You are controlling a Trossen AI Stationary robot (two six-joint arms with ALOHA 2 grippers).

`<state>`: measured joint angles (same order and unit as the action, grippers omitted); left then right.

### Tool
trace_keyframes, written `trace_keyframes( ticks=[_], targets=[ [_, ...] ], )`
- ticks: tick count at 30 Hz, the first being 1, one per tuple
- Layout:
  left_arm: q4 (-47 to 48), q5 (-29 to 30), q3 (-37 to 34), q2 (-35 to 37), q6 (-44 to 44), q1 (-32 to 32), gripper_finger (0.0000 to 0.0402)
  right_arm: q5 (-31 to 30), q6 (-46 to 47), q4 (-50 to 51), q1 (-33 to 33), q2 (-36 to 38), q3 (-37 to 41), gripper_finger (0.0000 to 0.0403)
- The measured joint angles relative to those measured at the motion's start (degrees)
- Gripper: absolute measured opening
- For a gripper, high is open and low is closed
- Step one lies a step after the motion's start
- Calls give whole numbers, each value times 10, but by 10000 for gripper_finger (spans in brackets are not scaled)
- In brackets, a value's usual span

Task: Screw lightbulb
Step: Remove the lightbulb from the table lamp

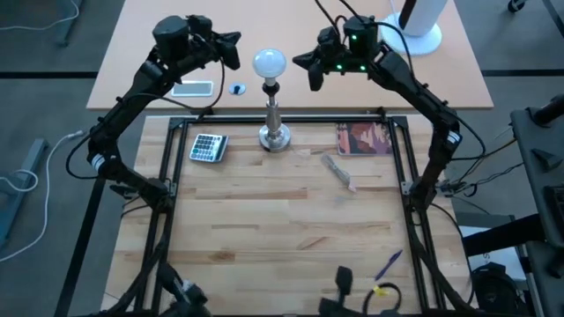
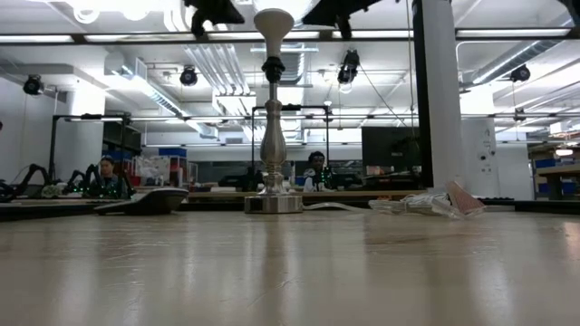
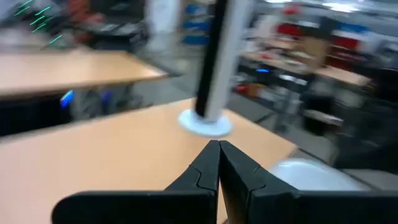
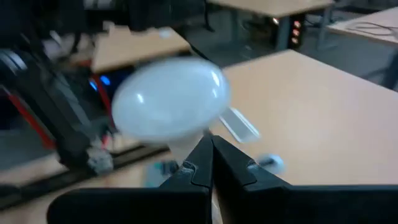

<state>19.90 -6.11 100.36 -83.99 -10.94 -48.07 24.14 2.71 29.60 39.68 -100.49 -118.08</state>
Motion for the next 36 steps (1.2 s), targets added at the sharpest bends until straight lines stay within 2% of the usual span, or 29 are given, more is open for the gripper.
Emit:
trace_keyframes(
  ticks=[4,6,11,17,29,36],
  targets=[
    [-35,-122,0,0,84,0,0,4,37,-80,-1,-19,0,0],
    [-35,-157,0,0,117,1,0,12,43,-113,-2,-22,0,0],
    [-21,-161,-4,-7,165,-3,0,17,40,-136,-5,-27,0,0],
    [-26,-224,-4,-34,179,-2,0,21,29,-137,-25,-39,0,0],
    [1,-240,-2,-43,155,1,0,17,12,-145,-27,-56,1,0],
    [7,-240,-1,-53,102,11,0,19,12,-148,-26,-70,1,0]
  ],
)
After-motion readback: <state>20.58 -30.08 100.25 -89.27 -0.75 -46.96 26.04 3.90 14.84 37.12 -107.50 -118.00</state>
